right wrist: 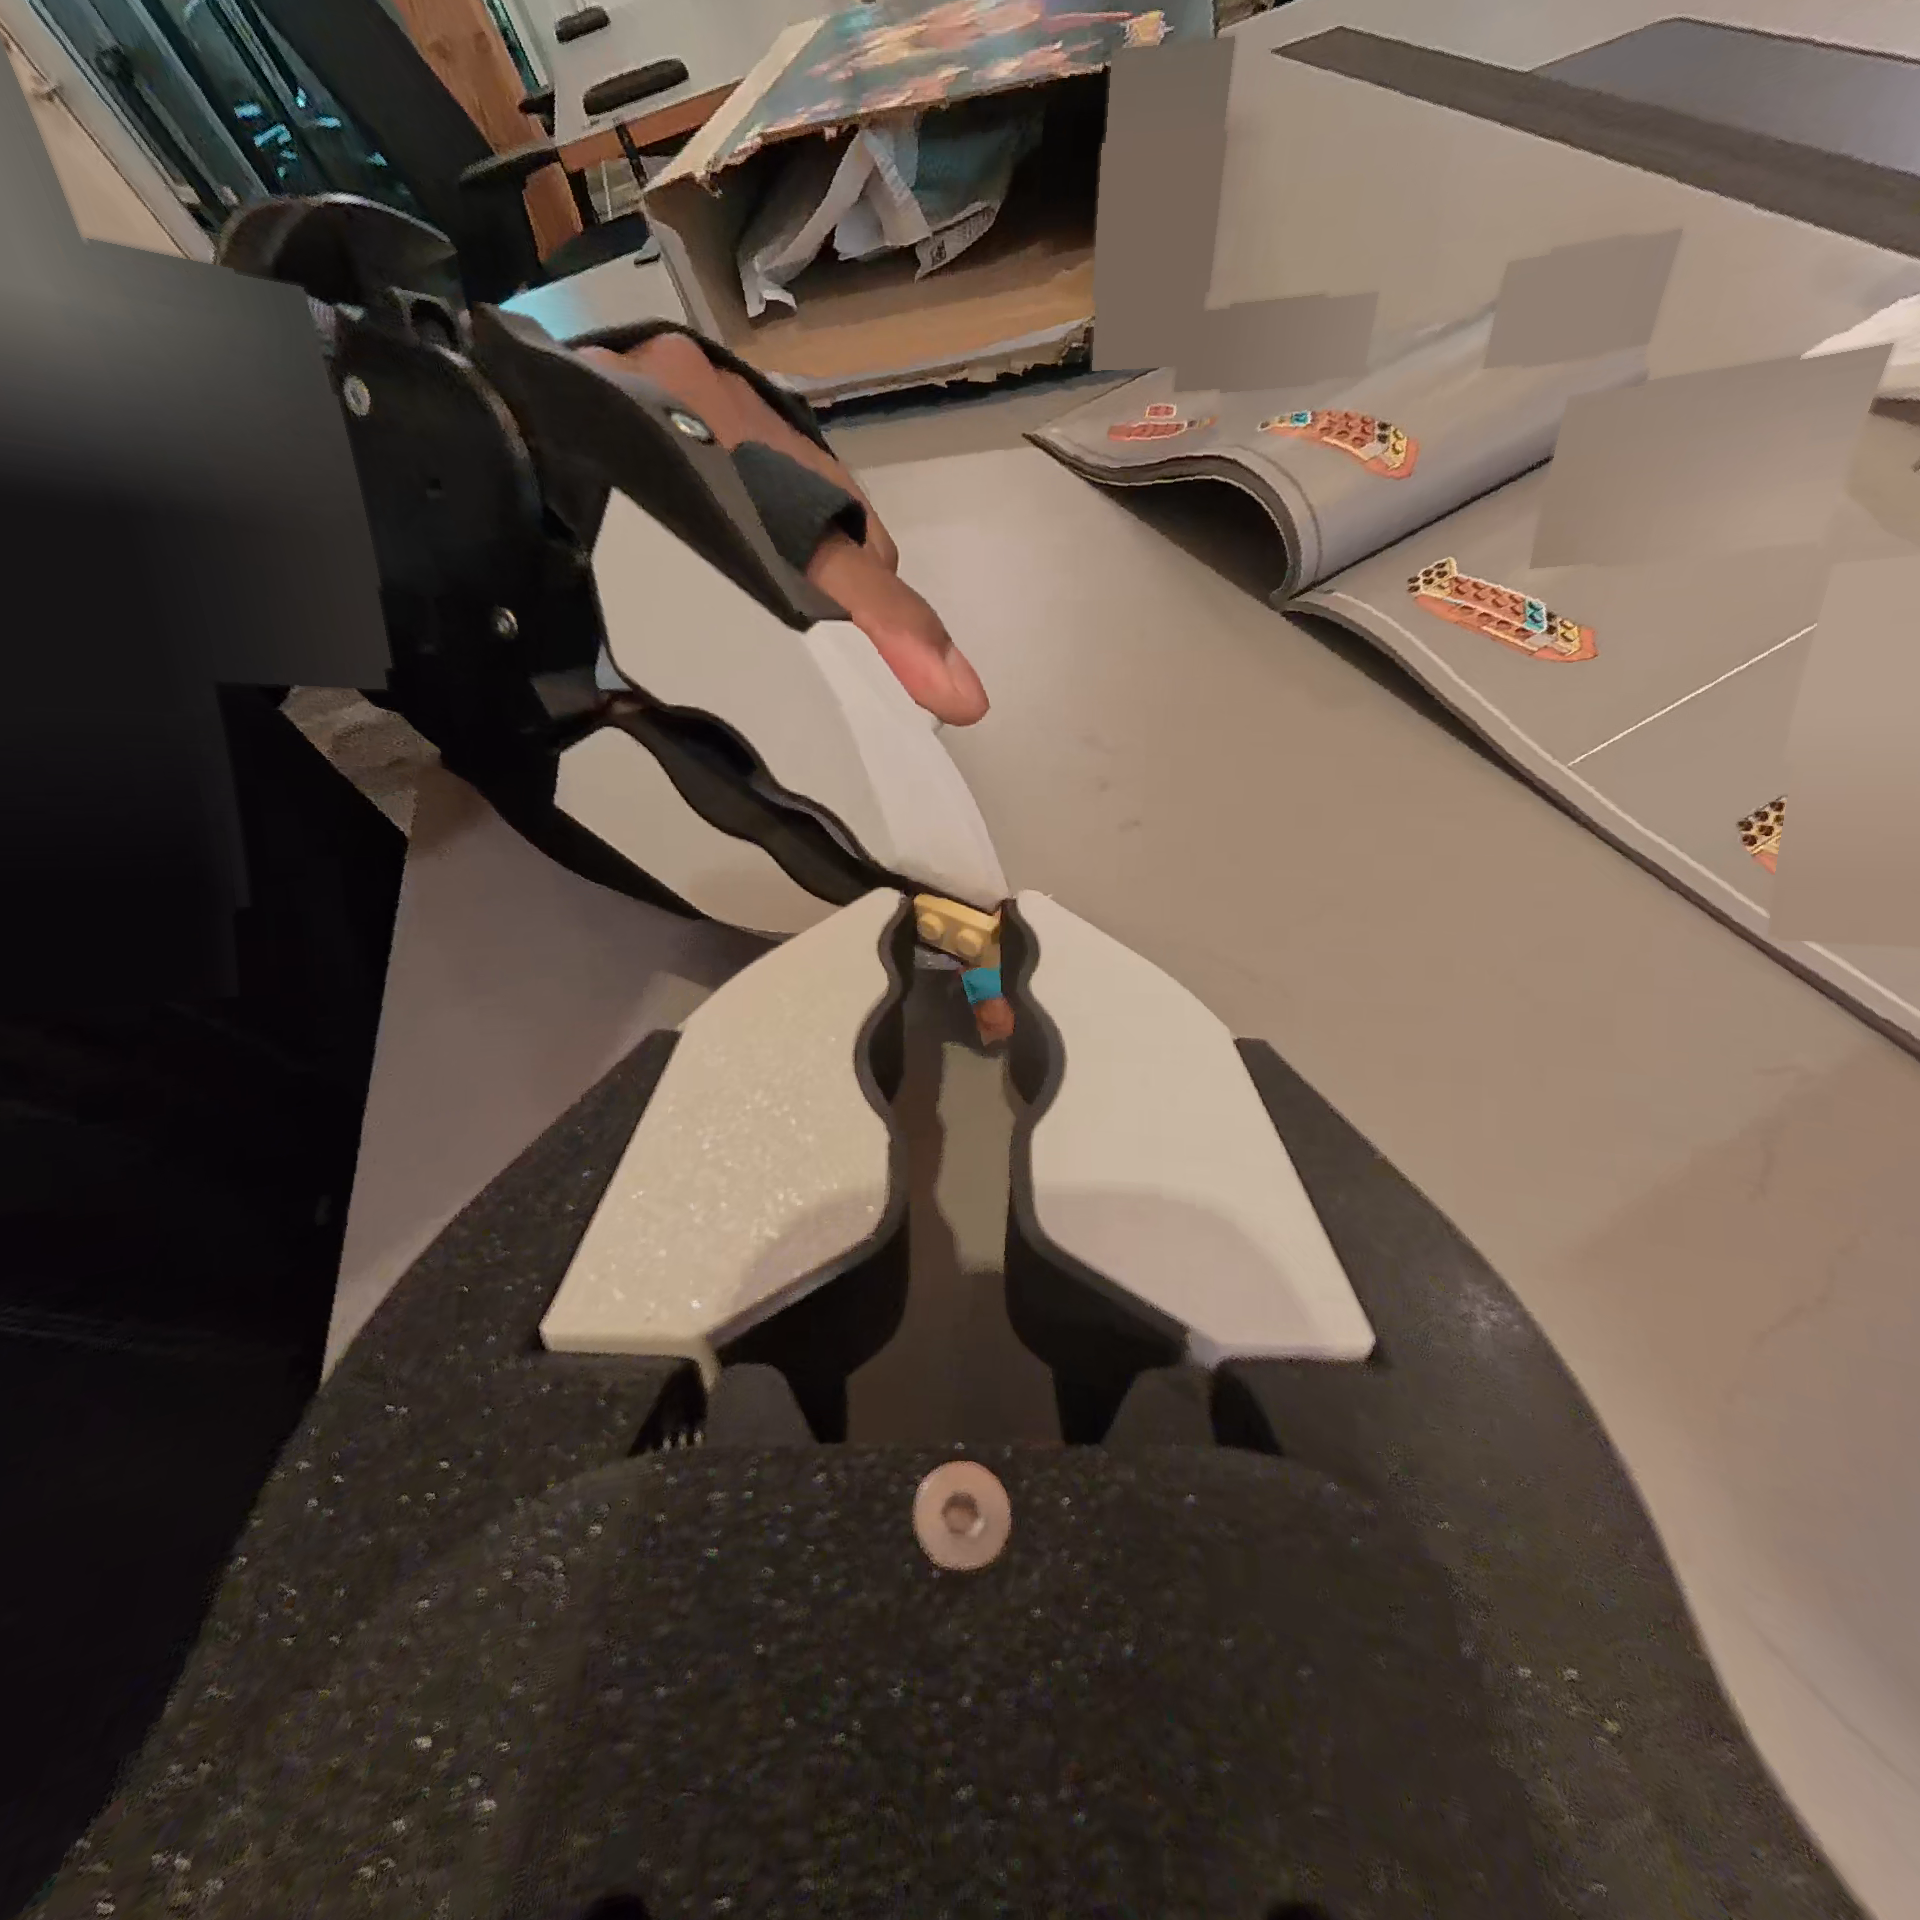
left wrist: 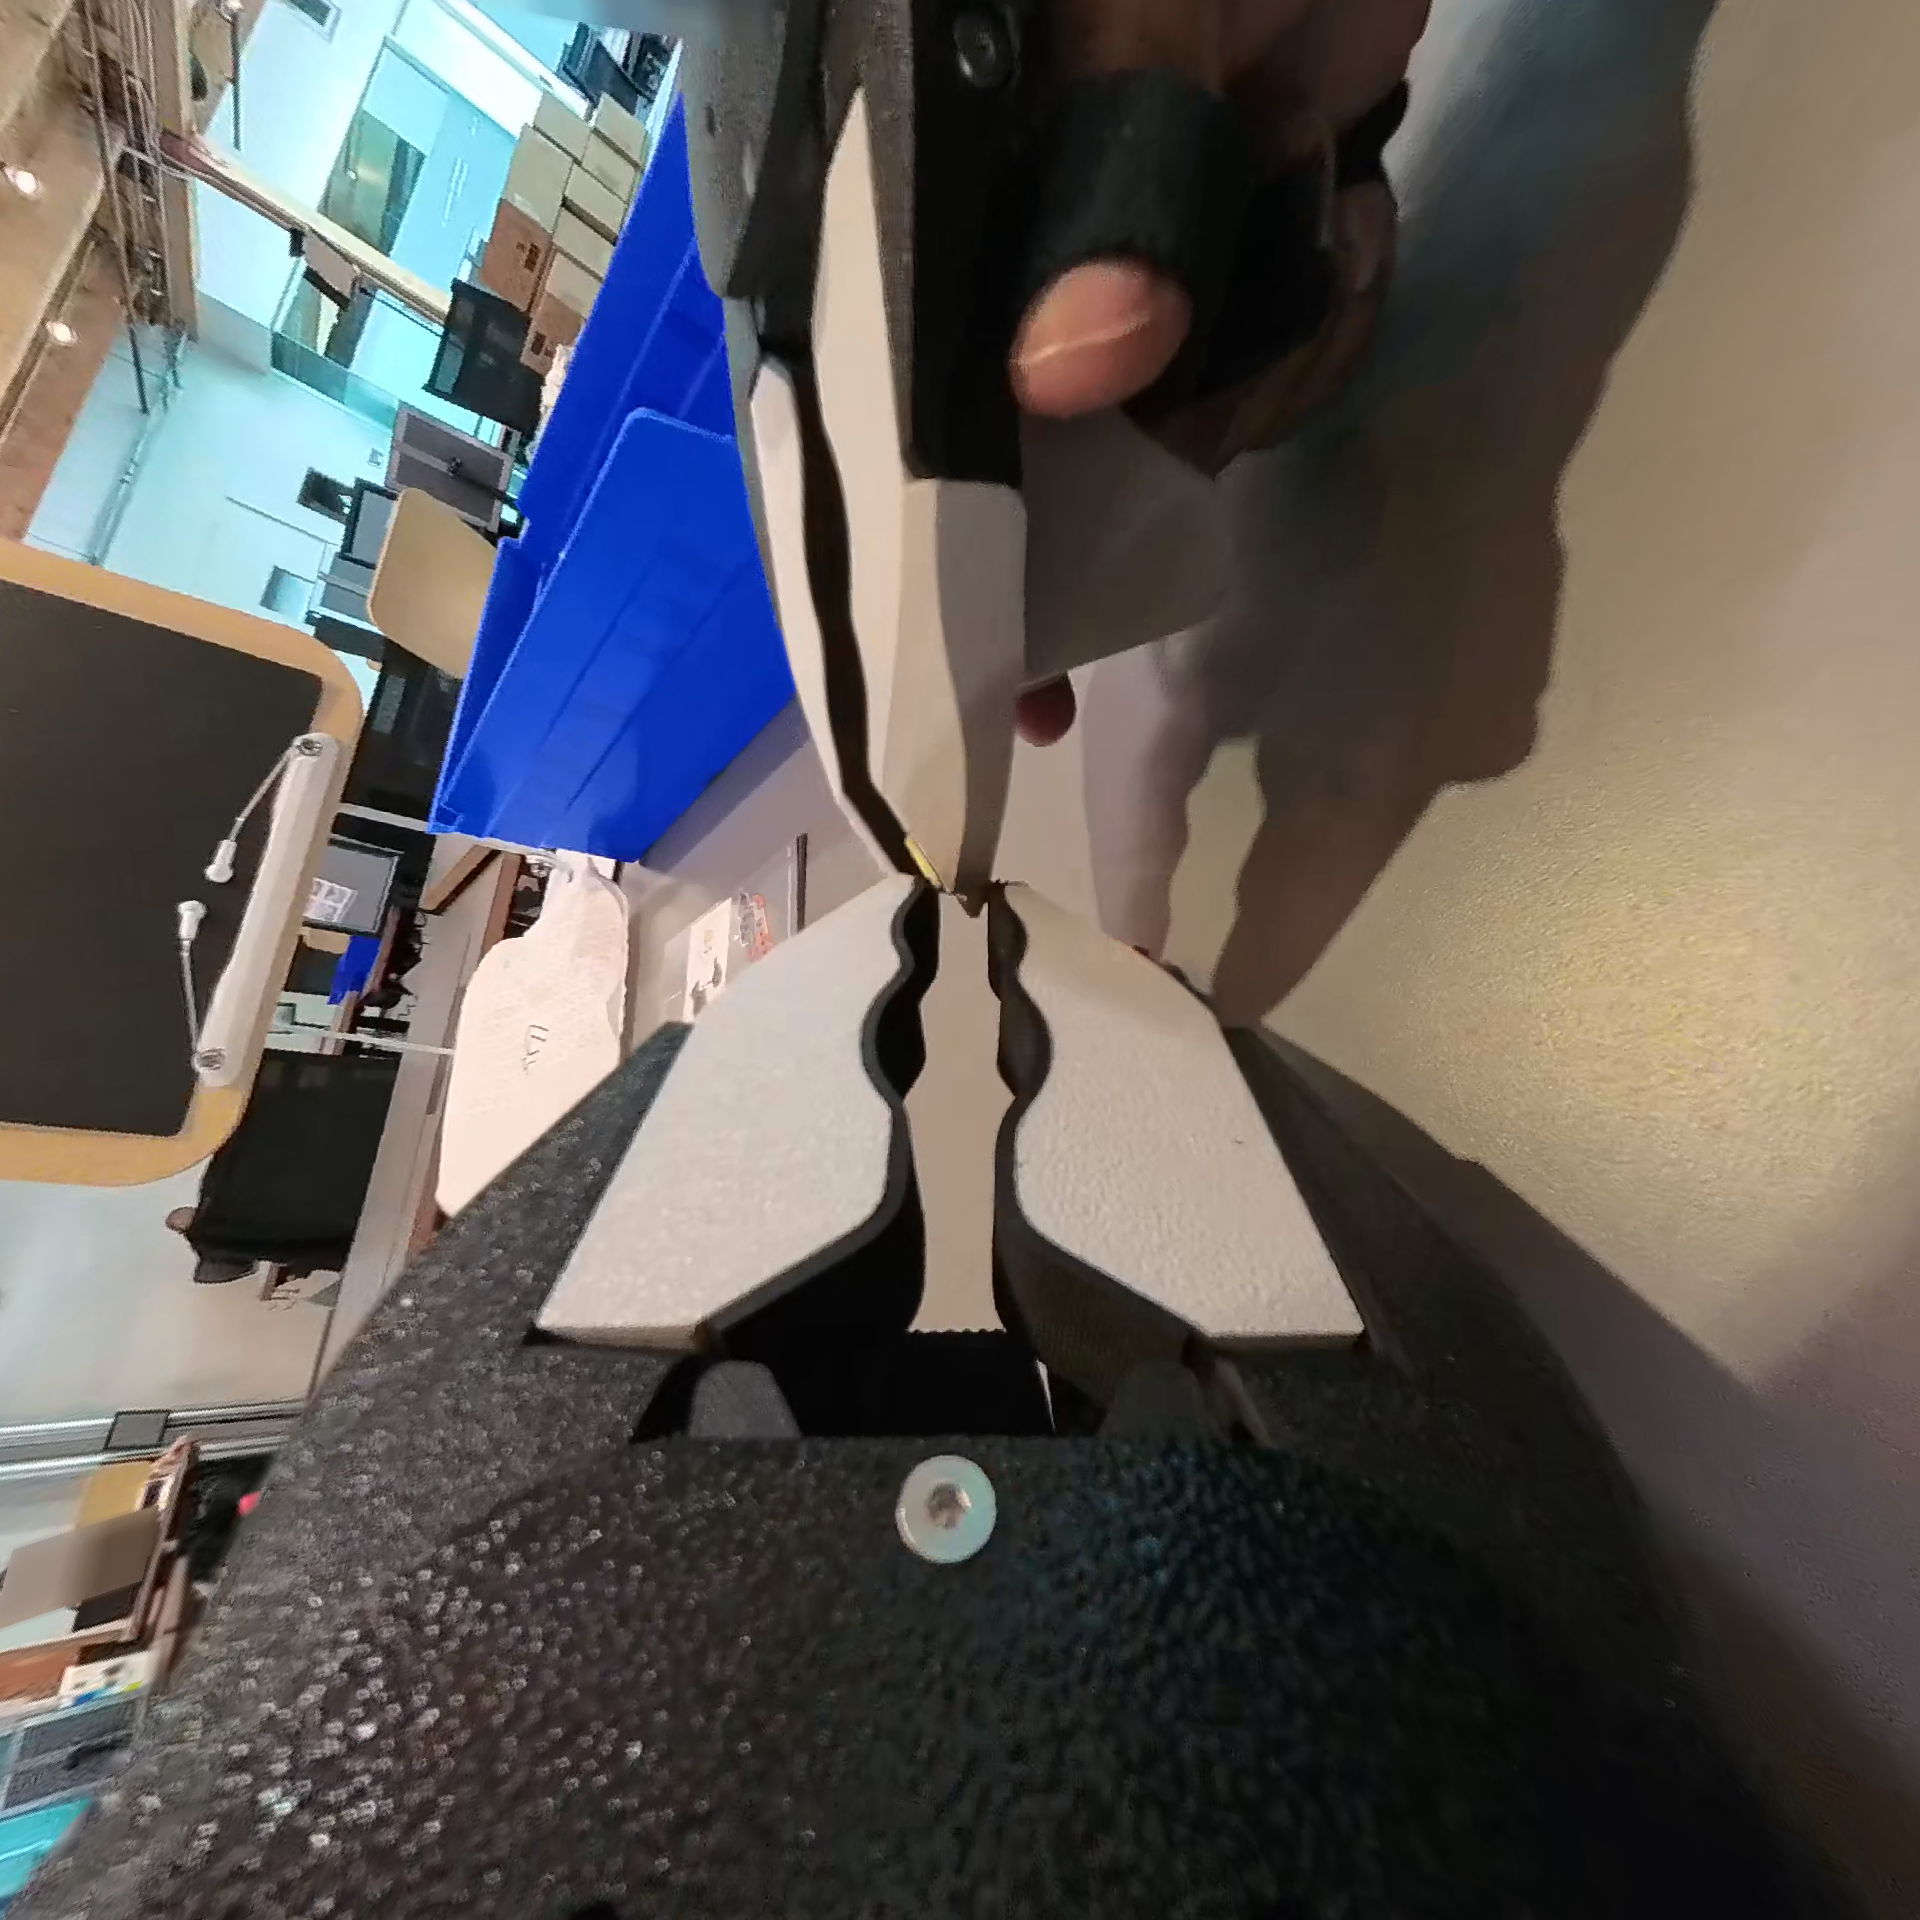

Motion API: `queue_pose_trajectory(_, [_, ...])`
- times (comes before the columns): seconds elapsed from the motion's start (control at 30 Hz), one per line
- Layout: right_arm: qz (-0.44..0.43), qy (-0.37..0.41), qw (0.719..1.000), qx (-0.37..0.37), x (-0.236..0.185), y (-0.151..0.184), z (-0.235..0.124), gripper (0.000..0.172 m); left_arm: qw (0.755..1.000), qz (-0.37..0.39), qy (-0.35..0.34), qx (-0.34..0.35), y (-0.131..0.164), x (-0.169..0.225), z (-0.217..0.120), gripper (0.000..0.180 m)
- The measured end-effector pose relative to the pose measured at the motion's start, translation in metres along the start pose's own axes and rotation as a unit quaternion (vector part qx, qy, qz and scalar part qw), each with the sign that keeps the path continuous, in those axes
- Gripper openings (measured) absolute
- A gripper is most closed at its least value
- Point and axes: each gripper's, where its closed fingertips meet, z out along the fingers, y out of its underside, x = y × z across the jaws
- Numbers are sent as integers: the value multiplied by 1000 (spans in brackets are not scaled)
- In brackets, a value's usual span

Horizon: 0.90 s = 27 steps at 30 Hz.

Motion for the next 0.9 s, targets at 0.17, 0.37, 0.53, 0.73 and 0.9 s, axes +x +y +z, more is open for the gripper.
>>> queue_pose_trajectory(0.17, [-20, 2, 1000, -8, 0, 2, 0, 15, 1000, -8, 12, 4, 0, 3, 1, 9])
queue_pose_trajectory(0.37, [-54, 52, 997, -16, 8, 1, -3, 17, 999, -31, -2, -11, 4, -4, 1, 4])
queue_pose_trajectory(0.53, [-23, 47, 998, -18, 8, 3, -2, 16, 999, -35, -2, -15, 5, -4, 2, 4])
queue_pose_trajectory(0.73, [57, 25, 998, -11, 9, 3, -3, 17, 999, -3, -24, -23, 4, -6, 2, 4])
queue_pose_trajectory(0.9, [112, 0, 994, 13, 7, -3, -4, 19, 997, 38, -57, -39, 4, -11, 1, 4])
